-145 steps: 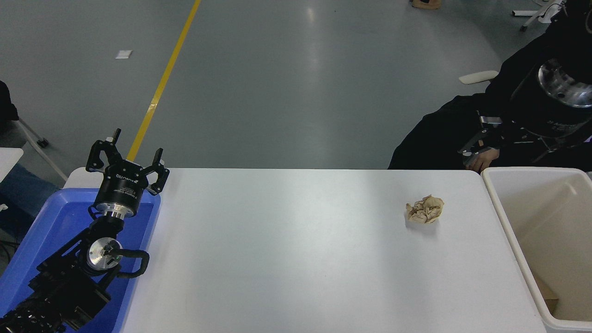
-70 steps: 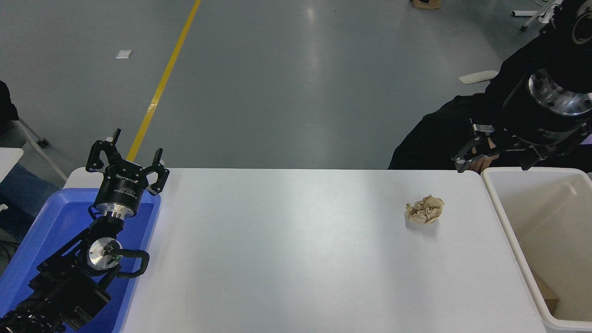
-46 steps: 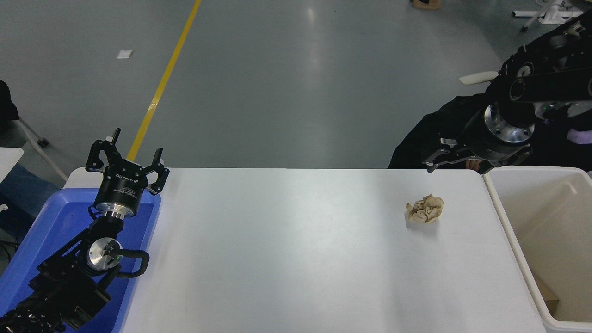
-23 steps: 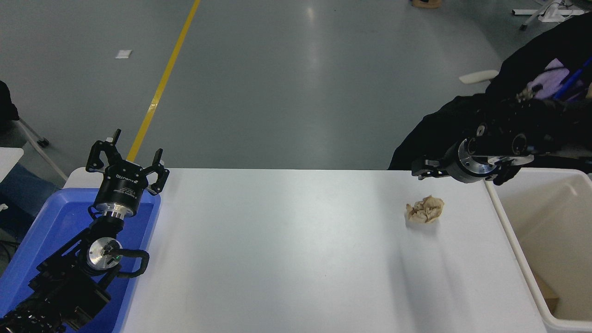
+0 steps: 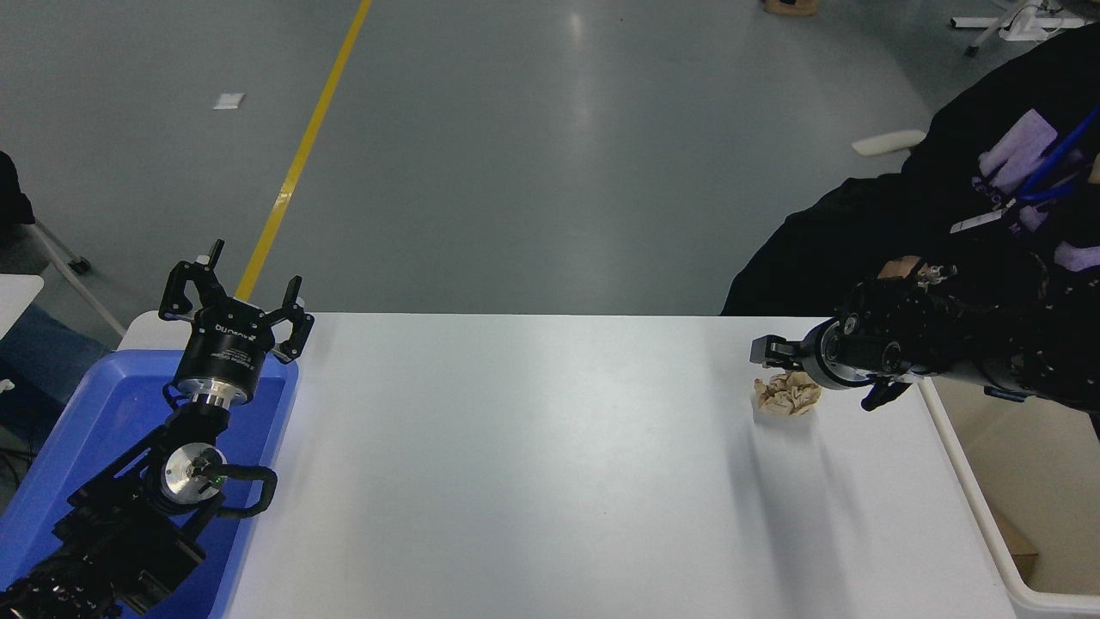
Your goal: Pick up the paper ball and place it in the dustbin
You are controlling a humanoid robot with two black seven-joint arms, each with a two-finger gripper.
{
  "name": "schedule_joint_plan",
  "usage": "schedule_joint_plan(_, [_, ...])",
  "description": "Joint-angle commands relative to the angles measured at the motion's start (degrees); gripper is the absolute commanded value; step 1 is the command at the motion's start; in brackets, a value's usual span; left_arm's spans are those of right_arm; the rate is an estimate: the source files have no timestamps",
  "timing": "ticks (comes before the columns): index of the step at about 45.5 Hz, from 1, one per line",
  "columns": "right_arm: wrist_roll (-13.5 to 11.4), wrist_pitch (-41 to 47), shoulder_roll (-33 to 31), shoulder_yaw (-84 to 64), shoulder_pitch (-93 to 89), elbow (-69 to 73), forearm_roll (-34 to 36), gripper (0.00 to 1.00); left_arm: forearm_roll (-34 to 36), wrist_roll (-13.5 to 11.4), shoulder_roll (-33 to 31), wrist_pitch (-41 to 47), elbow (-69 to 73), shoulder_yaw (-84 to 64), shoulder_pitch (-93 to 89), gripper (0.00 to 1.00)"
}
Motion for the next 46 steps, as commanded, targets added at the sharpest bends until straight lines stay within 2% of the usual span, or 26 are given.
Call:
schedule_joint_plan(1, [-0.17, -2.72, 0.82, 5.85, -6.86, -8.13, 0.04, 1.0, 0.0, -0.01, 0.0, 0.0, 0.0, 0.0, 0.01, 0.98])
schedule_joint_plan(17, [-0.17, -3.95, 2.23, 7.0, -10.82, -11.83, 0.04, 0.98, 0.0, -0.01, 0.0, 0.0, 0.0, 0.0, 0.01, 0.98])
schedule_joint_plan(23, [-0.26, -5.79, 2.4, 7.79, -11.53, -11.92, 0.04, 0.94, 0.0, -0.01, 0.0, 0.0, 0.0, 0.0, 0.01, 0.98])
schedule_joint_plan(46, [-0.96, -7.11, 2.4, 8.05, -12.76, -11.83, 0.13, 0.94, 0.0, -0.01, 0.0, 0.0, 0.0, 0.0, 0.01, 0.98])
